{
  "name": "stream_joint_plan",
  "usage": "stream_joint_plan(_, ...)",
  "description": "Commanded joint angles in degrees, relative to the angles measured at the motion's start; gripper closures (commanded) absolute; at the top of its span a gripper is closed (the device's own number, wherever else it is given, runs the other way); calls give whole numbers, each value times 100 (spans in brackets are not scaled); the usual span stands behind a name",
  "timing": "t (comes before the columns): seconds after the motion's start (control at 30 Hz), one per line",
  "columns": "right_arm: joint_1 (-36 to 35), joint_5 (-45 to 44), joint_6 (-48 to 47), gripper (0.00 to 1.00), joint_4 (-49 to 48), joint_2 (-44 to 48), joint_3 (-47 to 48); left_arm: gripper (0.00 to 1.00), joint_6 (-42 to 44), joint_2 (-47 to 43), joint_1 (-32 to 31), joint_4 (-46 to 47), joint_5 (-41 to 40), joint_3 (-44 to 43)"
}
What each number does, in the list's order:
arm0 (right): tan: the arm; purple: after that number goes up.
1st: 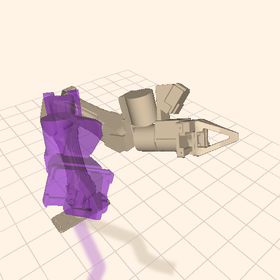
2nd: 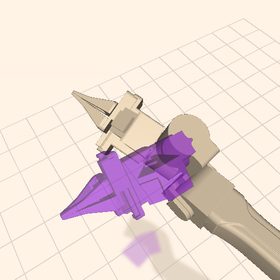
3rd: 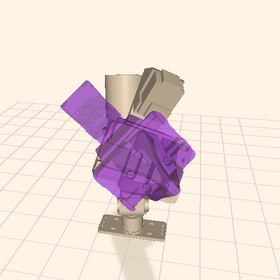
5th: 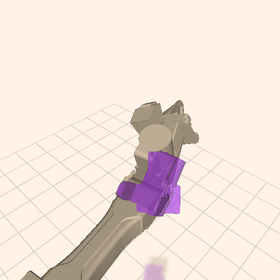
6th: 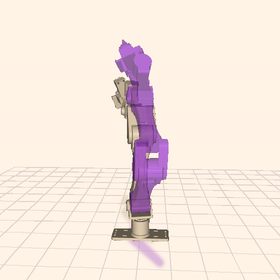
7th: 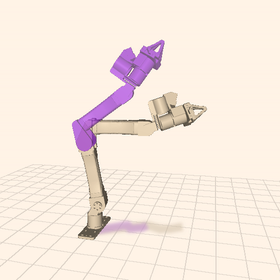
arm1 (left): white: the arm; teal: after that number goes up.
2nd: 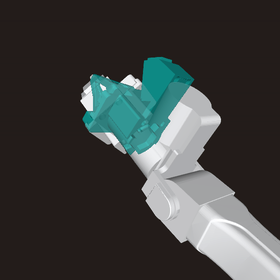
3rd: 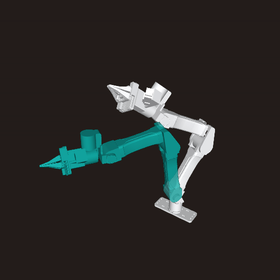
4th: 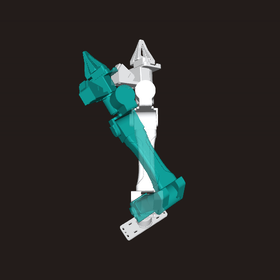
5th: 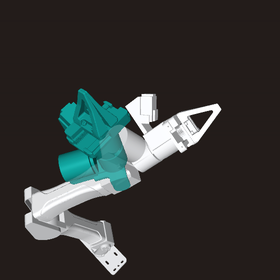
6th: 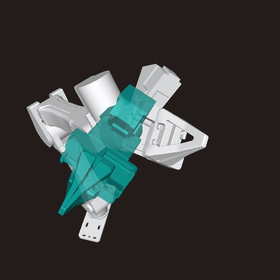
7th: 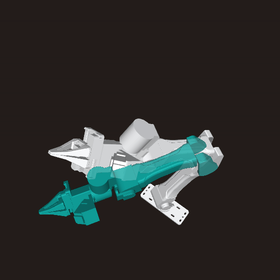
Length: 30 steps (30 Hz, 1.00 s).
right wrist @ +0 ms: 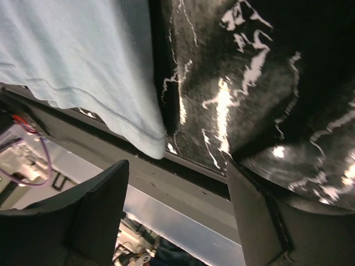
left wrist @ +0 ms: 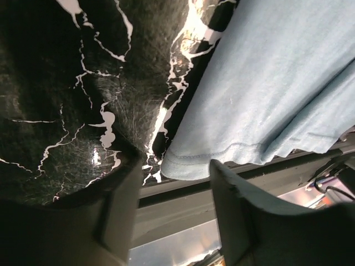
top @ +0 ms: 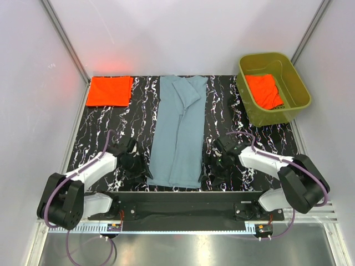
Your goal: Fold and stack the t-shirts
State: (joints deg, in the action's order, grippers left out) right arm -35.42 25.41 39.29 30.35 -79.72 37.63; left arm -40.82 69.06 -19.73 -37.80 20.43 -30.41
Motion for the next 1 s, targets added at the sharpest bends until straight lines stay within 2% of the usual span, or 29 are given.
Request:
stream_joint_plan(0.0,-44,526,675,23,-1460,-6,-220,48,-207,71,-49,317,-205,53)
stream_joint_plan(0.13,-44,501,967,25,-1804,-87,-686,49,-172,450,-137,326,-276,0)
stream_joint_plan(0.37,-35,368,1150,33,-1954,-175,-721,51,-233,512,-251,353,-434,62)
stream_joint_plan(0.5,-44,351,1327,42,-1971,-175,-897,56,-295,486,-400,317,-522,97)
stream_joint_plan(0.8,-88,597,1380,42,-2042,-562,-1082,58,-418,301,-506,89,-882,53)
stream_joint_plan(0.83,-97,571,1362,43,-2050,-588,-1065,63,-418,293,-515,89,-900,36)
stream_joint_plan(0.87,-97,536,1345,52,-2042,-640,-1047,68,-410,319,-515,97,-900,36)
stream_joint_plan(0.9,-88,492,1319,66,-2042,-632,-1047,76,-401,319,-523,124,-822,36)
stream_joint_plan(0.93,-88,430,1266,79,-1963,-597,-1038,97,-357,328,-558,159,-769,27)
stream_joint_plan(0.97,-88,317,1283,100,-1658,-388,-1038,100,-365,345,-646,159,-742,1)
